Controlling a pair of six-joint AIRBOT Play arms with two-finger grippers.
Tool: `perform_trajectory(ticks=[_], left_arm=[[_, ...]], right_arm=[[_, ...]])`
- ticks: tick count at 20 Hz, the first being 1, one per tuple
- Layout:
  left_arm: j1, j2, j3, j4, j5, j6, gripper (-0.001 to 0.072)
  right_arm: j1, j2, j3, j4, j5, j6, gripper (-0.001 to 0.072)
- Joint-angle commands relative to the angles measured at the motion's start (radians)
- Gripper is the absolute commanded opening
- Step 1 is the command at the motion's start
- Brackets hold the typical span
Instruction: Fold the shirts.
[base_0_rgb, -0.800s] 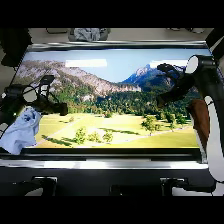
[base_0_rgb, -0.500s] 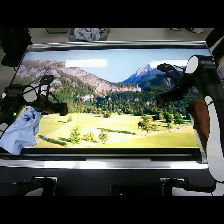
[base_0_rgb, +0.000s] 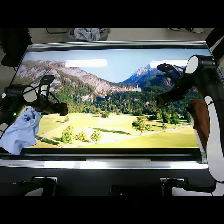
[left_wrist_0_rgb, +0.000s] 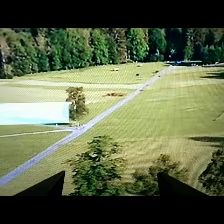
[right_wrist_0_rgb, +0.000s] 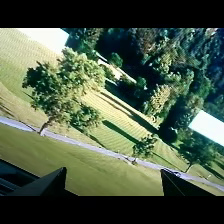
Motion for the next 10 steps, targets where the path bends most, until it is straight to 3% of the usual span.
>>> perform_trajectory(ticks=[1, 5, 10], left_arm=[[-0.001, 0.000, 0.000, -0.004, 0.019, -0.013, 0.0717], [-0.001, 0.000, 0.000, -0.003, 0.189, -0.014, 0.0717], [0.010, -0.023, 0.003, 0.017, 0.528, -0.011, 0.0720]], right_arm=[[0.001, 0.000, 0.000, -0.001, -0.044, 0.000, 0.0681], [0.001, 0.000, 0.000, -0.002, -0.120, 0.000, 0.0681], [0.001, -0.001, 0.000, -0.001, -0.163, 0.000, 0.0681]])
